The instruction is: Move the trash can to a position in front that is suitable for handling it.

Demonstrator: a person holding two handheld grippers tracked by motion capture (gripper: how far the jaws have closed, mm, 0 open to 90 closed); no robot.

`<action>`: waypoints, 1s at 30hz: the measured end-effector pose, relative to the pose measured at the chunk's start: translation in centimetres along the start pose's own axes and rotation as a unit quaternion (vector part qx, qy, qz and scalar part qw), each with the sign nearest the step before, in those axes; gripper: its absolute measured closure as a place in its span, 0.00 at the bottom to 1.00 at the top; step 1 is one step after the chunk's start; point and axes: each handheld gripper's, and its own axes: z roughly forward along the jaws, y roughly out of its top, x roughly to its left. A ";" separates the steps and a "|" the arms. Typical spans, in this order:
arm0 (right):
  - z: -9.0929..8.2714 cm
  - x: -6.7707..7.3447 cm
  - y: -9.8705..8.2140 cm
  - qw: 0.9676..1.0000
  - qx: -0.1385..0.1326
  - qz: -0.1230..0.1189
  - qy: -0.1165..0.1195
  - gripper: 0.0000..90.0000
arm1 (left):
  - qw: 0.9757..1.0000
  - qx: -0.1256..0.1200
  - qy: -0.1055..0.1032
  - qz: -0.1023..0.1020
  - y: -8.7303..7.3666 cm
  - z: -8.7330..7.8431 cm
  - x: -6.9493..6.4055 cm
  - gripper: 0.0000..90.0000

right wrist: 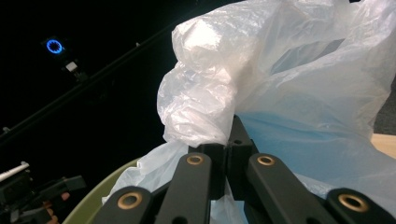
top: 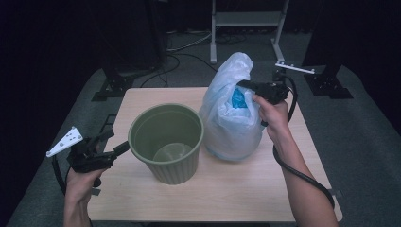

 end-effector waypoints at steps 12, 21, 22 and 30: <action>2.0 -1.9 -3.0 0.999 0.030 0.016 0.004 0.99 | 1.000 0.002 -0.002 -0.003 -0.1 0.2 0.0 0.10; 3.7 -3.1 -6.0 0.998 0.056 0.021 0.005 0.99 | 1.000 -0.003 -0.005 -0.004 -0.1 0.2 -0.1 0.10; 3.9 -3.2 -6.3 0.998 0.060 0.023 0.005 0.99 | 1.000 -0.003 -0.005 -0.004 -0.1 0.1 -0.1 0.10; 5.6 -4.2 -8.6 0.996 0.090 0.021 -0.001 0.99 | 1.000 -0.002 -0.008 -0.006 -0.1 0.3 -0.2 0.10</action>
